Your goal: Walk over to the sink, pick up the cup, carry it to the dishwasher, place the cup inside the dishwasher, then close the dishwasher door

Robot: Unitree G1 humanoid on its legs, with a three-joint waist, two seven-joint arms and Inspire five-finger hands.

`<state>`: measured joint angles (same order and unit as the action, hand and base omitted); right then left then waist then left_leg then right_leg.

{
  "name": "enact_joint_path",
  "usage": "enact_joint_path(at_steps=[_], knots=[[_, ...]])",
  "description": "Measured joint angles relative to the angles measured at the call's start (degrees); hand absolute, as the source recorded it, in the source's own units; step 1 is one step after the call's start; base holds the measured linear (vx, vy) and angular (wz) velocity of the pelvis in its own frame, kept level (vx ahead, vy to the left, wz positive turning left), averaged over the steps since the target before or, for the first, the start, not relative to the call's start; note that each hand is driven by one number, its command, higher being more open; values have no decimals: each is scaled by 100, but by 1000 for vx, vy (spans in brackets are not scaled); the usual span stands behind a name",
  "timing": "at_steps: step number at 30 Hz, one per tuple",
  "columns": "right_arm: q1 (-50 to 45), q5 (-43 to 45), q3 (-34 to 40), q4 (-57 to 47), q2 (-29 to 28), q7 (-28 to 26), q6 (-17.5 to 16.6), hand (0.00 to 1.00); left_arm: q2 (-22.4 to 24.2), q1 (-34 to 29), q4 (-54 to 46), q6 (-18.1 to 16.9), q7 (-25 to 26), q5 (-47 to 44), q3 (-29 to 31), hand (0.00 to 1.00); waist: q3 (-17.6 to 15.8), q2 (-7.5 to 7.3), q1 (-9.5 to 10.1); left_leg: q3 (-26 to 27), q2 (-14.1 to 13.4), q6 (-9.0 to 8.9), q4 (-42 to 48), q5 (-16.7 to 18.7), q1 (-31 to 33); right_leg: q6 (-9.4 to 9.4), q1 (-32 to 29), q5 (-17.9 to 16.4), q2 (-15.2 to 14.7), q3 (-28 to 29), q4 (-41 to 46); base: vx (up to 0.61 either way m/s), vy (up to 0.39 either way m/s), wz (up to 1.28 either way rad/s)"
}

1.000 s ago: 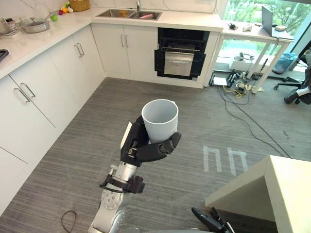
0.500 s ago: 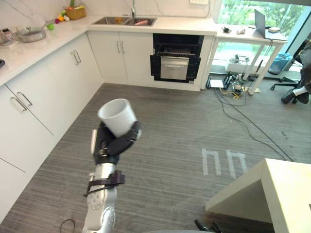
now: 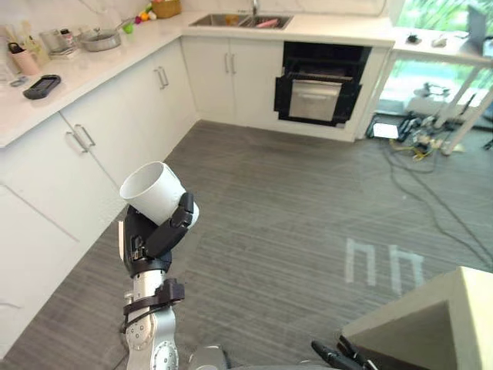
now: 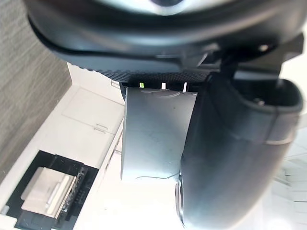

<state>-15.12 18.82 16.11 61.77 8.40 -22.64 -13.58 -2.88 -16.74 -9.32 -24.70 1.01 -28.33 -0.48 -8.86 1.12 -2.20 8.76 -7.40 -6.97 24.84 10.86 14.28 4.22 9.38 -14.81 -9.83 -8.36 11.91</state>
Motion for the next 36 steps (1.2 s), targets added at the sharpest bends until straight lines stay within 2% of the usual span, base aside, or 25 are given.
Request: enact_joint_path(at_steps=[2,4,5,6,8,10,12,13,16,17,18,19,20,21,22,23,24,25,26,28,31,32,33,34,36], knots=[[-5,-13,54,16,58,-17,-2,100,120,11,8,-39,1,-16,2,0,-54,72,38,-220,-19,-29,-387,-451,256,312,245,-236,-195,-81,71,262,370,14],[-9,-67,136,84,67,3,-3,100,182,24,71,-132,-8,-141,9,0,-43,61,134,-125,-22,205,228,-818,355,588,428,-562,-419,26,304,337,450,-24],[56,-106,158,104,7,11,-3,100,178,61,88,-146,-9,-214,86,0,2,24,131,-9,72,479,905,-321,551,688,525,-682,-613,65,328,397,421,-15],[67,-117,194,106,-40,6,-3,100,180,173,105,-145,-9,-219,123,0,20,-10,86,15,183,582,1454,120,743,750,629,-663,-745,95,324,415,407,1],[41,-231,406,240,-153,0,39,100,125,373,160,-118,-11,-258,109,0,67,-133,83,126,417,755,1842,590,722,855,675,-566,-1037,189,671,442,388,16],[-58,-287,706,271,-208,-13,45,100,79,536,295,-31,-10,-356,46,0,157,-210,83,256,657,934,1774,868,369,771,381,-135,-1313,369,1704,450,345,2],[-163,-348,1006,99,-289,-82,-116,100,-136,576,299,71,-20,-370,-152,0,260,-254,-31,241,1005,1111,1105,958,-348,353,-412,1275,-1546,632,3389,491,273,18],[-233,-415,1005,77,-338,-101,-175,100,-246,603,302,130,-65,-360,-328,0,290,-262,-102,122,1130,1196,575,855,-775,310,-862,1023,-1417,653,4308,441,171,40],[-351,-310,1043,-16,-547,-155,-322,100,-271,664,304,173,-141,-313,-667,0,332,-251,-189,-151,1223,1206,-631,450,-1687,166,-1547,283,-847,276,4756,446,117,42],[-344,-258,1050,-101,-626,-158,-415,100,-271,788,363,185,-151,-311,-805,0,323,-245,-192,-250,1213,1191,-1118,334,-2045,164,-1909,-4,-489,87,4448,514,46,26],[-343,-255,1049,-147,-648,-169,-428,100,-267,866,422,190,-157,-306,-870,0,314,-230,-198,-290,1186,1171,-1299,302,-2198,123,-2079,-118,-295,-10,4199,609,7,34],[-309,-211,1050,-175,-689,-189,-455,100,-259,1088,642,205,-172,-301,-989,0,276,-181,-233,-374,1064,1134,-1602,305,-2505,-34,-2473,-251,204,-235,3385,509,-27,30],[-283,-201,1049,-187,-713,-186,-461,100,-256,1161,722,211,-173,-303,-1009,0,265,-165,-268,-397,998,1085,-1673,332,-2594,-61,-2631,-233,379,-311,3026,506,-51,36],[-225,-146,1044,-231,-769,-174,-463,100,-252,1243,787,237,-175,-308,-1012,0,222,-145,-328,-388,892,971,-1714,398,-2718,-112,-2825,-130,613,-363,2469,510,-78,30],[-172,51,974,-287,-857,-136,-463,100,-253,1303,832,278,-186,-311,-1013,0,151,-150,-363,-275,721,743,-1716,533,-3001,-188,-2991,429,904,-376,1435,521,-94,24],[-173,89,940,-289,-862,-122,-463,100,-252,1303,836,279,-200,-311,-1014,0,142,-152,-362,-243,689,699,-1716,559,-3063,-196,-2997,574,936,-377,1222,547,-118,19],[-196,255,800,-289,-872,-38,-462,100,-250,1273,843,277,-307,-312,-1016,0,133,-181,-341,-19,620,532,-1707,664,-3370,-263,-2928,1400,972,-434,605,607,-120,6],[-272,317,711,-283,-851,47,-457,100,-262,1213,852,251,-439,-311,-1014,0,187,-239,-320,242,609,362,-1627,773,-3641,-977,-2764,2125,964,-643,539,722,-136,-10],[-164,360,667,-291,-780,149,-440,100,-186,1180,855,233,-496,-316,-998,0,165,-11,-282,458,400,327,-1530,794,-3718,-1091,-2743,1991,1162,-673,731,690,-141,-29],[6,406,594,-455,-739,293,-419,100,-182,1243,761,207,-576,-319,-988,0,104,19,-230,792,336,281,-1363,515,-3714,-1299,-2820,1591,1243,-648,1065,502,-151,-38],[2,483,544,-753,-818,510,-419,100,-128,1254,676,192,-624,-321,-1011,0,102,23,-258,855,96,264,-314,119,-3658,-1246,-2520,909,1437,-597,1337,439,-163,-33],[-58,491,532,-829,-872,575,-404,100,-86,1225,611,193,-626,-319,-1012,0,86,59,-250,775,-130,172,622,-166,-3502,-1257,-2202,600,1586,-526,1360,371,-97,-41],[-134,510,483,-934,-902,643,-390,100,-7,1066,370,192,-649,-314,-1045,0,105,64,-216,608,-380,41,1753,-937,-3089,-1232,-1890,329,1592,-697,1329,357,-77,-42],[-191,510,446,-978,-877,670,-394,100,39,978,241,190,-676,-314,-1092,0,146,98,-179,477,-495,30,2325,-1275,-2764,-1224,-1768,273,1596,-814,1257,361,-26,-45],[-295,510,321,-1064,-808,739,-397,100,113,757,-197,184,-794,-311,-1206,0,192,169,-59,362,-815,281,4042,-731,-1450,-1236,-1329,267,1754,-764,872,367,-49,-28]])
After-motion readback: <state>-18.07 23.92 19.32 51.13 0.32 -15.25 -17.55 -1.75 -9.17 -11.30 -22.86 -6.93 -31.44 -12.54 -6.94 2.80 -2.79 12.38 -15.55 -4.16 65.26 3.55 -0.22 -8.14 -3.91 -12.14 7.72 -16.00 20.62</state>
